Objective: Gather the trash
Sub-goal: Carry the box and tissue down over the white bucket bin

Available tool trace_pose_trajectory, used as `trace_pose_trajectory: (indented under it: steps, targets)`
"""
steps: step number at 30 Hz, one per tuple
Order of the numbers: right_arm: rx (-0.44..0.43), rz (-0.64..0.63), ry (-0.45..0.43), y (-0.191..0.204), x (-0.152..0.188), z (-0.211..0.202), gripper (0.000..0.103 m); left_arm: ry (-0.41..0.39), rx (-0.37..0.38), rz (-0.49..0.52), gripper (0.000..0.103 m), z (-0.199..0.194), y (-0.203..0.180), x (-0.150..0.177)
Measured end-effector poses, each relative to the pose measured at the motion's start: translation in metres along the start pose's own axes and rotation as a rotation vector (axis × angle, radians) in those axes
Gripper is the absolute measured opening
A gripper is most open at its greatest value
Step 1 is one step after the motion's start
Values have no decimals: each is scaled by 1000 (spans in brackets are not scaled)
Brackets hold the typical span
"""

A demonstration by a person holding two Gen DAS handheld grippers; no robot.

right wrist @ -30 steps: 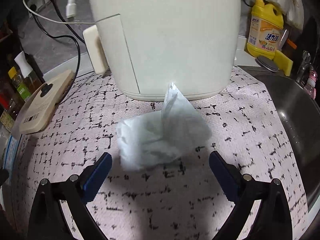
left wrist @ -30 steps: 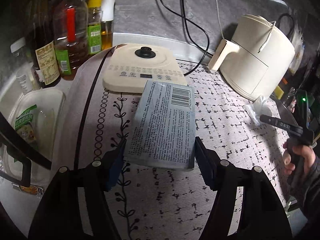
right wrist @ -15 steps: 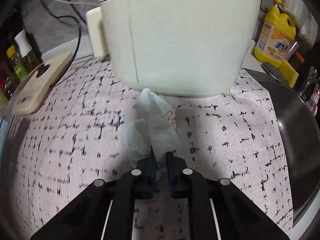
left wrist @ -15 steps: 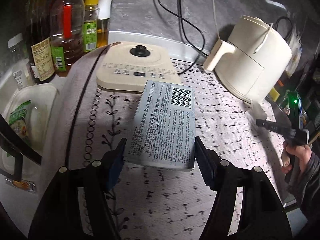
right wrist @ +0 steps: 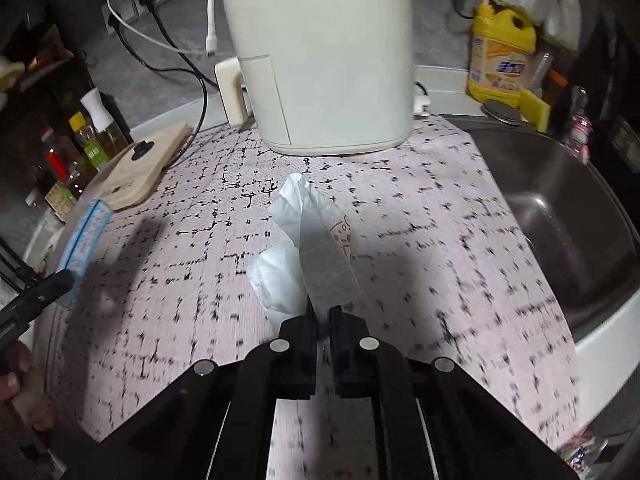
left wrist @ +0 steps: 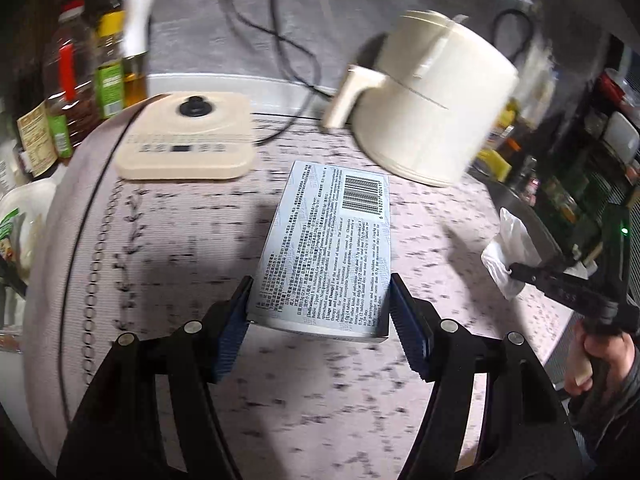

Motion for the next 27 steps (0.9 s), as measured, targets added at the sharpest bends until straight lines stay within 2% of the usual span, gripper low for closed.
trace_pose_trajectory:
  steps: [8,15,20,27]
  targets:
    - [15,110,-43,-58,41,-70,6,28,102,78,66,15,-71,9]
    - [73,215,-58,-114,93,-124,6,77,225,166,66,31,-147,30]
    - [130,306,-49,-154,142,-153,6,137,311,227,66,45,-196,57]
    - [218,442,10,-207,220,-176,6,239,420,312,66,66,-263,102]
Point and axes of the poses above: each gripper's, at about its wrist camera, not at the fingertips, and z roughly the way its jaws point, y to its left, x to its underside, the point moved 5 cm from there along z, roughly the way its jaws point, and after that the axes turned 15 degrees about x, right-handed, at the moved point
